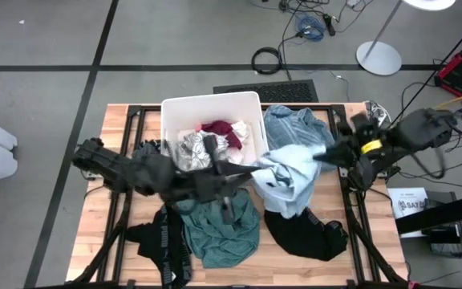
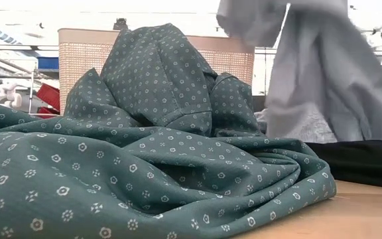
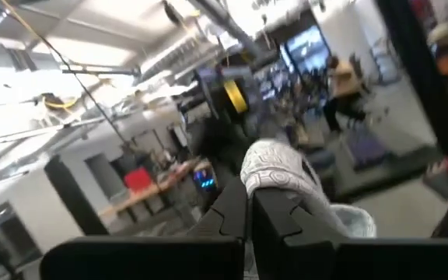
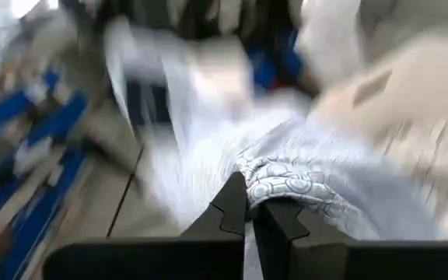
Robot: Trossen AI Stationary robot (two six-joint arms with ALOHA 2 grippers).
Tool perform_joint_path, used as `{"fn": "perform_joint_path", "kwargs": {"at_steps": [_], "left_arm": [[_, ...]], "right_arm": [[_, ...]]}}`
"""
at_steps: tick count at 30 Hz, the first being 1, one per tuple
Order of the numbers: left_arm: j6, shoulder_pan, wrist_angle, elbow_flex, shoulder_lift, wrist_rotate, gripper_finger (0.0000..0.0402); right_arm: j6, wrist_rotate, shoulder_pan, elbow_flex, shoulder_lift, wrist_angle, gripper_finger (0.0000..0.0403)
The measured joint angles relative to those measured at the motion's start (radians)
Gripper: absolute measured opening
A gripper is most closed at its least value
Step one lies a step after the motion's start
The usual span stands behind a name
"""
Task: Sort clothes
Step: Put the light blue polo shirt into the white laundry organizer
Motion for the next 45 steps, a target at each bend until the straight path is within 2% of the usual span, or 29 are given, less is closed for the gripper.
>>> {"fn": "perform_joint_path", "kwargs": {"at_steps": [2, 5, 9, 13, 16, 20, 25, 28, 31, 37, 45], "left_arm": [[-0.001, -0.023, -0.010, 0.044, -0.004, 0.000, 0.0005], [-0.003, -0.054, -0.030, 0.100, -0.005, 0.008, 0.0004], [0.019, -0.086, -0.028, 0.163, -0.009, 0.012, 0.0004], [0.019, -0.094, -0.031, 0.196, -0.010, 0.000, 0.0004], [0.018, -0.095, -0.028, 0.202, -0.009, -0.070, 0.0004], [-0.029, -0.090, -0.020, 0.204, -0.007, -0.242, 0.0006], [-0.186, -0.033, -0.022, 0.204, 0.024, -0.416, 0.0007], [-0.197, -0.005, -0.025, 0.203, 0.045, -0.471, 0.0008], [-0.243, 0.018, -0.021, 0.203, 0.056, -0.508, 0.0009], [-0.323, 0.044, -0.020, 0.203, 0.067, -0.521, 0.0010], [-0.319, 0.044, -0.024, 0.203, 0.071, -0.521, 0.0010]], "right_arm": [[0.049, -0.065, 0.008, 0.000, 0.007, -0.073, 0.0010], [0.022, -0.069, 0.036, 0.000, 0.027, -0.132, 0.0035], [-0.100, -0.061, 0.054, -0.001, 0.045, -0.166, 0.0094], [-0.186, -0.002, 0.036, -0.001, 0.046, -0.152, 0.0164], [-0.169, 0.023, 0.021, -0.001, 0.047, -0.085, 0.0207], [-0.127, -0.011, 0.021, 0.000, 0.091, 0.065, 0.0240], [-0.159, -0.122, 0.041, -0.004, 0.200, 0.239, 0.0244], [-0.140, -0.166, 0.040, -0.002, 0.240, 0.329, 0.0236], [-0.071, -0.161, 0.017, 0.000, 0.271, 0.321, 0.0226], [0.004, -0.091, -0.047, -0.002, 0.327, 0.263, 0.0211], [-0.078, -0.042, -0.138, -0.002, 0.389, 0.332, 0.0210]]}}
